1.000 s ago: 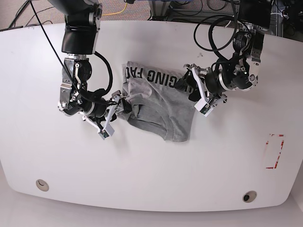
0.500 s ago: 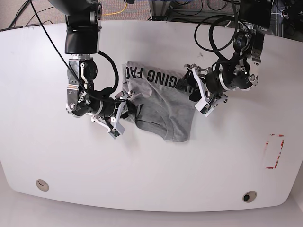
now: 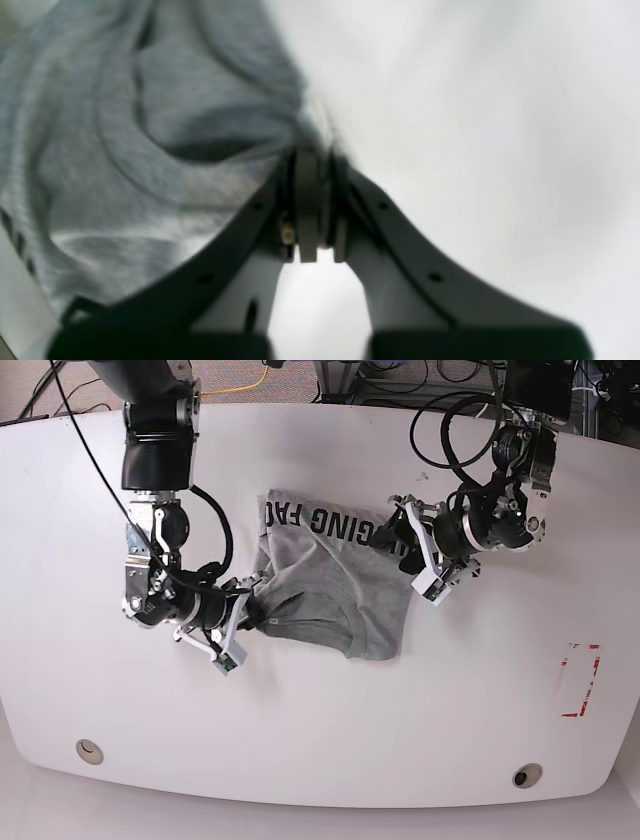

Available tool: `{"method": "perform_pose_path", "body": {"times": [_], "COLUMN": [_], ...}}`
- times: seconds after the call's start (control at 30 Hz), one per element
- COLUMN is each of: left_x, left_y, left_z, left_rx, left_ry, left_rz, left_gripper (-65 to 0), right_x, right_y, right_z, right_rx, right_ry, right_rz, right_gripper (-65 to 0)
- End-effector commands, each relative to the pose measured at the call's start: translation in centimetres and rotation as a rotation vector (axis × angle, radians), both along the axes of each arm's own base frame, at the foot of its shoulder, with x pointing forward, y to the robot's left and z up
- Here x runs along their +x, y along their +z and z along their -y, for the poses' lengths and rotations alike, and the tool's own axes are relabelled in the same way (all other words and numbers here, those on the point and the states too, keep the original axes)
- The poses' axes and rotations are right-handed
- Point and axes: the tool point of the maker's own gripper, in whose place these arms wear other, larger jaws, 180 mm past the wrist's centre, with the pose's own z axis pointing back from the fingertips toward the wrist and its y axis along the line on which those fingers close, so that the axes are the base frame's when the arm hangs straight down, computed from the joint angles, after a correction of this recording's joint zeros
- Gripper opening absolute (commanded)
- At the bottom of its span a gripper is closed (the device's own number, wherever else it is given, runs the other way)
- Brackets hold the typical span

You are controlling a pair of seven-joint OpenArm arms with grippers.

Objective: Layout the t-shirt on the table in an organized manner, then fold the t-shirt properly
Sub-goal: 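Fold the shirt edge with the right gripper toward the left gripper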

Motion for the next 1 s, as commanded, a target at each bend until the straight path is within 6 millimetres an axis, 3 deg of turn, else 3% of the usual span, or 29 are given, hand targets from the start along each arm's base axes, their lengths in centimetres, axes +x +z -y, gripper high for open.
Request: {"method": "perform_pose_path", "body": {"times": [0.0,0.4,0.97], "left_x": [0.6,0.5,-0.1], "left_y": [1.1,1.0,0.6], "left_z": [0.2,0.2,0.2], "left_rx": [-0.028,-0.028,-0.027], "left_ry": [0.002,0.002,0.002], "left_rz": [0.036,0.034,0.017], "left_gripper": [-30.7,-30.7,-30.7], "right_x": [1.6,2.2,4.1], "right_y": [2.0,2.7,4.6], "right_z": [0.3,1.3,2.6], "right_rx": [0.006,-0.018,-0.084], "right_ry": [0.001,-0.004,-0.015], "right_rz": [0.064,0.084,0.137], "right_gripper": [-65.0,-61.8,-62.1]}}
